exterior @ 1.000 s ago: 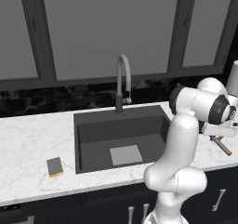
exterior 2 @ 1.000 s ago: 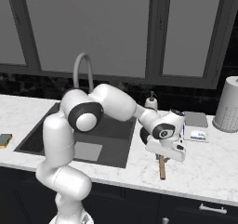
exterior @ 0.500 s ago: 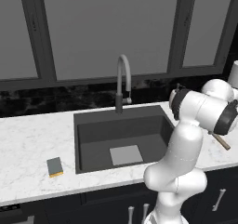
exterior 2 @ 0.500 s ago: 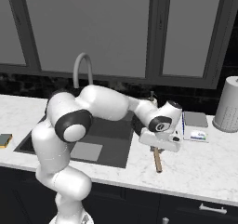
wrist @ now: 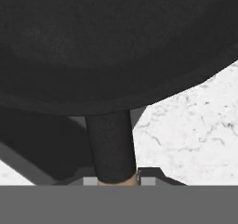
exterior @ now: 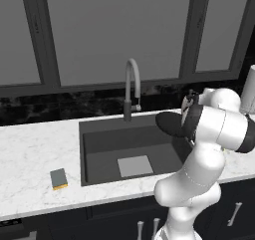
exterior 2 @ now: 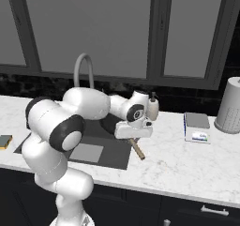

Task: Pick the pan and sponge and place them into the sink. Then turn on the water.

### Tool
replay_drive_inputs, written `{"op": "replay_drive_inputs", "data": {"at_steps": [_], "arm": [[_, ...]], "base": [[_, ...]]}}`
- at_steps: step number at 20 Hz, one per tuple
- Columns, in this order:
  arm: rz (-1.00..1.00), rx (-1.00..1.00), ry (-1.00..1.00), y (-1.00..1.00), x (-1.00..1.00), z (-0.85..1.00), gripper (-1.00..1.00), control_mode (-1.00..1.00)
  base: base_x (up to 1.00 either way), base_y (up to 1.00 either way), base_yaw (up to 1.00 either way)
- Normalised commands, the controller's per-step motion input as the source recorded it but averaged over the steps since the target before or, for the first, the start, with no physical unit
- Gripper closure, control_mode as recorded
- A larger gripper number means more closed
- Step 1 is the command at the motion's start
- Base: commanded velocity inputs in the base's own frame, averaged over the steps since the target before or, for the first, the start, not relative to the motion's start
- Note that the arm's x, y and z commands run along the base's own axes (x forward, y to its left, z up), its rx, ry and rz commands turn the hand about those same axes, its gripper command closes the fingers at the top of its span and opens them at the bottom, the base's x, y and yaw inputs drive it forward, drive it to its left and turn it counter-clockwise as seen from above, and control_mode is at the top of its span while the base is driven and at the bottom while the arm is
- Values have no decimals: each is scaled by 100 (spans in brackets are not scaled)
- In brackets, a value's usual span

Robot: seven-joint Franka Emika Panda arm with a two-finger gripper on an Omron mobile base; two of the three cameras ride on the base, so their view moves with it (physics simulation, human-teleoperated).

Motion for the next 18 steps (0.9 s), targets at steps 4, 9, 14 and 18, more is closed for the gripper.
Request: {"op": "replay_drive_inputs", "data": {"at_steps": [4, 9, 14, 18], "arm": [[60, 0, 8, 84, 48, 0, 100, -100], [63, 3, 13, 70, 62, -10, 100, -100], [58, 1, 5, 66, 54, -42, 100, -100], [44, 4, 0, 54, 35, -53, 100, -100]], "base": [[0, 0, 0], [0, 0, 0], [0, 0, 0], [0, 0, 0]]}}
